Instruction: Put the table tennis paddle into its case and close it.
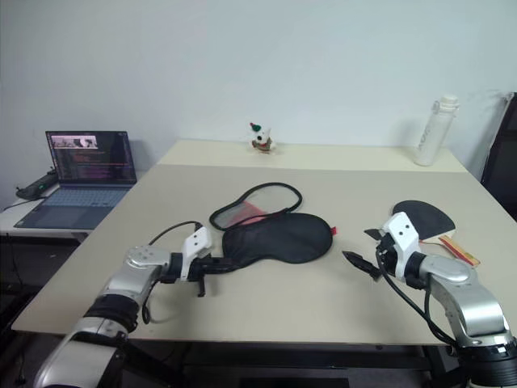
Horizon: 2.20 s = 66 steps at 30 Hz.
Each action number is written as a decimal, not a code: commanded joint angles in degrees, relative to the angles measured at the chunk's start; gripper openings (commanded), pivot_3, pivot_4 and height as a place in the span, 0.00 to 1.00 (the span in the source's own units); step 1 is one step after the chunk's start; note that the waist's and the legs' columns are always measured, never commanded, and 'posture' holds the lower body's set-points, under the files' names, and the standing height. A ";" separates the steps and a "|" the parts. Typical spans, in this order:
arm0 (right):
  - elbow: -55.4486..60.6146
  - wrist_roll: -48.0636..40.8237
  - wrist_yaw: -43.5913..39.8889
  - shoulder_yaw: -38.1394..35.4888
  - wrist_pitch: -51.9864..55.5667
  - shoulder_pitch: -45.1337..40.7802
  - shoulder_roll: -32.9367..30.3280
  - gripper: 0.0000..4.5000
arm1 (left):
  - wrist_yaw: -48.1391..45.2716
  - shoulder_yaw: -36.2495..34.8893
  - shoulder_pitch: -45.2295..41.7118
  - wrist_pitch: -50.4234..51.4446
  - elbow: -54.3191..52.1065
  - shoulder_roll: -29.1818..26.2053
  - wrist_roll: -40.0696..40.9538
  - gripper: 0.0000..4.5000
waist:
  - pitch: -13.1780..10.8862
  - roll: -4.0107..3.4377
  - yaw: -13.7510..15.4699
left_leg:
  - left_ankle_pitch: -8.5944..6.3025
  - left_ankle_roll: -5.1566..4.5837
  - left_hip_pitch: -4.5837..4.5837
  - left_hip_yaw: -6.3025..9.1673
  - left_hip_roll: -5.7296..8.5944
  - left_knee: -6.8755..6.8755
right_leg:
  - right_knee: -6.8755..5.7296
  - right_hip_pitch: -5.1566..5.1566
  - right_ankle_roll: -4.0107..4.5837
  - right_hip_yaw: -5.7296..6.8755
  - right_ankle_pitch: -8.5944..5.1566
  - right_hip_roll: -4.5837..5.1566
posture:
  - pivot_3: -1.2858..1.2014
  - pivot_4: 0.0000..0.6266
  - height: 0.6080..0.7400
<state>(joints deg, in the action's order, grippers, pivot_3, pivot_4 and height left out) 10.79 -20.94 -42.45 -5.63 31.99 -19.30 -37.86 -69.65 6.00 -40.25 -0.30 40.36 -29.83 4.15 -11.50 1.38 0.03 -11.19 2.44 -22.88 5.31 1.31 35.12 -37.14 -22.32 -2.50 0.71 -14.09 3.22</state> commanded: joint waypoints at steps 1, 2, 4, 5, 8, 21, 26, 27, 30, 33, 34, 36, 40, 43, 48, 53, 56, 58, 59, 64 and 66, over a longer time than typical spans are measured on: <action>0.24 -0.44 -0.36 -2.04 -0.89 -1.00 -1.28 1.00 | 3.10 0.84 1.97 7.27 -10.99 4.41 2.54 0.00 | 0.00 0.00 0.00 | 0.00 0.00 -0.02 -0.01 0.00 0.01 | 0.04 0.00 -0.04 -0.01 0.02 0.00 | 0.52 0.24 1.00; -0.01 -0.41 -0.47 -2.13 -0.99 -1.09 -1.41 1.00 | 4.10 1.16 2.53 9.73 -13.78 5.79 2.95 0.00 | 0.00 0.01 0.00 | 0.00 0.00 -0.02 -0.02 0.00 0.01 | 0.05 0.00 -0.05 -0.03 0.03 0.00 | 0.52 0.24 1.00; -0.73 -0.34 -0.75 -2.39 -1.26 -1.37 -1.85 1.00 | 7.33 1.83 2.73 14.14 -17.57 8.92 2.92 0.00 | -0.01 0.01 -0.06 | 0.00 0.00 -0.03 -0.02 0.01 0.02 | 0.06 0.00 -0.05 -0.02 0.03 0.00 | 0.52 0.24 1.00; -1.12 -0.30 -0.89 -2.55 -1.42 -1.50 -2.11 1.00 | 8.99 2.06 2.42 16.11 -18.58 10.49 2.82 0.00 | -0.01 0.01 -0.12 | 0.00 0.00 -0.03 -0.04 0.02 0.02 | 0.06 -0.01 -0.05 -0.03 0.03 -0.01 | 0.52 0.24 1.00; -2.13 -0.36 -1.27 -2.96 -1.96 -1.70 -2.75 1.00 | 13.76 3.02 0.80 20.03 -19.42 15.17 2.17 0.00 | -0.01 0.01 -0.17 | 0.00 0.00 0.01 -0.04 0.06 0.01 | 0.02 -0.01 -0.05 -0.01 0.03 -0.08 | 0.52 0.24 1.00; -1.96 -0.38 -1.38 -4.07 -3.03 0.35 -3.05 1.00 | 27.96 2.57 -13.18 18.47 -1.10 29.95 0.34 0.00 | -0.03 0.03 -0.49 | -0.02 -0.01 -0.01 -0.16 0.11 0.01 | 0.13 -0.04 -0.12 -0.08 0.06 -0.10 | 0.52 0.24 1.00; -1.65 -0.64 -0.62 -4.27 -2.49 0.88 -2.67 1.00 | 26.16 1.89 -11.64 17.82 -3.73 25.97 0.69 0.21 | -0.03 0.02 -0.62 | -0.02 -0.01 0.01 -0.17 0.10 0.00 | 0.08 -0.05 -0.11 -0.09 0.06 -0.12 | 0.52 0.24 1.00; -1.76 -0.85 -0.33 -4.31 -2.05 0.59 -2.47 1.00 | 25.91 1.76 -11.02 17.78 -4.82 24.77 0.66 0.29 | -0.03 0.02 -0.69 | -0.02 -0.01 0.02 -0.18 0.10 0.00 | 0.07 -0.05 -0.11 -0.10 0.06 -0.12 | 0.52 0.24 1.00; -2.27 -1.29 0.62 -4.16 -0.68 -0.65 -1.91 1.00 | 23.28 1.12 -8.68 19.61 -8.97 21.48 2.27 0.52 | -0.03 0.02 -0.91 | -0.02 -0.01 0.03 -0.18 0.08 0.00 | 0.08 -0.05 -0.11 -0.11 0.06 -0.12 | 0.52 0.24 1.00; -3.48 -2.83 2.49 -3.90 2.48 -3.23 -0.01 1.00 | 17.87 -3.03 -3.57 24.79 -17.26 16.07 8.39 0.59 | -0.03 0.02 -1.25 | -0.02 0.00 0.01 -0.19 0.08 0.00 | 0.09 -0.06 -0.10 -0.14 0.06 -0.10 | 0.52 0.24 1.00; -4.09 -2.91 3.58 -3.68 3.44 -4.41 1.05 1.00 | 16.22 -4.29 -1.86 25.88 -19.94 14.28 10.25 0.59 | -0.03 0.01 -1.61 | -0.02 0.00 0.02 -0.21 0.05 0.00 | 0.09 -0.06 -0.10 -0.15 0.06 -0.09 | 0.52 0.24 1.00; -5.44 -3.02 5.51 -3.36 4.82 -6.89 3.30 1.00 | 14.40 -6.05 0.65 26.59 -23.53 11.20 12.52 0.59 | -0.03 0.01 -1.86 | -0.01 0.00 0.03 -0.19 -0.01 -0.01 | 0.04 -0.09 -0.08 -0.16 0.06 -0.10 | 0.52 0.24 1.00; -8.96 -4.16 8.92 -3.28 9.46 -11.75 7.21 1.00 | 13.95 -8.53 2.19 27.45 -25.44 7.40 14.79 0.59 | -0.03 0.01 -1.58 | 0.00 0.00 0.04 -0.14 0.00 0.01 | -0.03 -0.10 -0.02 -0.11 0.09 -0.13 | 0.52 0.24 1.00; -12.39 -3.71 10.90 -1.46 12.96 -15.38 10.14 1.00 | 13.89 -10.50 2.52 27.58 -25.96 5.17 16.23 0.59 | -0.03 0.01 -1.62 | 0.00 -0.01 0.04 -0.18 0.02 0.04 | 0.01 -0.07 0.01 -0.15 0.13 -0.11 | 0.52 0.24 1.00; -19.27 0.21 13.91 1.88 11.93 -19.35 14.13 1.00 | 14.43 -12.42 4.50 27.85 -27.84 2.69 17.66 0.59 | -0.03 0.01 -1.64 | -0.01 -0.01 -0.01 -0.20 0.01 -0.03 | 0.06 -0.14 0.14 -0.15 0.21 -0.10 | 0.52 0.24 1.00; -30.23 5.00 17.08 4.22 5.70 -22.99 18.86 1.00 | 16.39 -13.68 7.50 28.97 -30.68 1.50 18.48 0.59 | -0.03 0.01 -1.82 | -0.01 -0.01 -0.04 -0.35 0.02 -0.06 | -0.01 -0.31 0.28 -0.25 0.29 -0.11 | 0.52 0.24 1.00; -35.37 6.02 17.18 4.48 3.42 -25.15 20.98 1.00 | 17.41 -13.73 8.19 29.59 -32.03 1.45 19.07 0.59 | -0.03 0.01 -1.86 | 0.00 -0.01 -0.04 -0.36 -0.01 -0.06 | -0.07 -0.35 0.29 -0.25 0.30 -0.14 | 0.52 0.24 1.00; -37.74 6.26 16.33 4.81 2.49 -26.48 22.40 1.00 | 17.88 -13.64 8.48 29.93 -32.66 1.44 19.27 0.59 | -0.03 0.01 -1.88 | 0.00 -0.01 -0.03 -0.37 -0.02 -0.06 | -0.09 -0.36 0.30 -0.26 0.30 -0.16 | 0.52 0.24 1.00; -38.50 6.31 15.85 4.98 2.16 -27.02 23.12 1.00 | 18.08 -13.58 8.59 30.05 -32.90 1.41 19.36 0.59 | -0.03 0.01 -1.88 | 0.00 -0.01 -0.03 -0.36 -0.01 -0.06 | -0.10 -0.36 0.31 -0.26 0.30 -0.16 | 0.52 0.24 1.00; -41.77 7.27 15.47 5.78 0.83 -29.02 25.97 0.96 | 18.60 -13.37 8.82 30.50 -33.73 1.28 19.73 0.60 | -0.03 0.01 -1.89 | 0.00 -0.01 -0.03 -0.39 -0.02 -0.06 | -0.10 -0.38 0.31 -0.29 0.31 -0.16 | 0.52 0.24 1.00; -43.36 7.28 16.24 5.31 0.49 -29.89 26.89 0.87 | 18.76 -13.37 8.60 30.54 -33.89 1.21 19.72 0.60 | -0.03 0.01 -1.89 | 0.00 -0.01 -0.03 -0.39 -0.02 -0.06 | -0.10 -0.38 0.31 -0.28 0.31 -0.16 | 0.52 0.24 1.00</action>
<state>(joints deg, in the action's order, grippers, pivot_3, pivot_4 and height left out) -32.64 -14.01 -26.48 0.34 33.99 -47.18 -11.30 -51.02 -6.60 -31.36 30.56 9.03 -27.84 22.62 -11.53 1.39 -1.86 -11.20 2.44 -22.92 4.93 1.30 35.06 -37.25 -22.70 -2.19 0.43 -13.78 3.05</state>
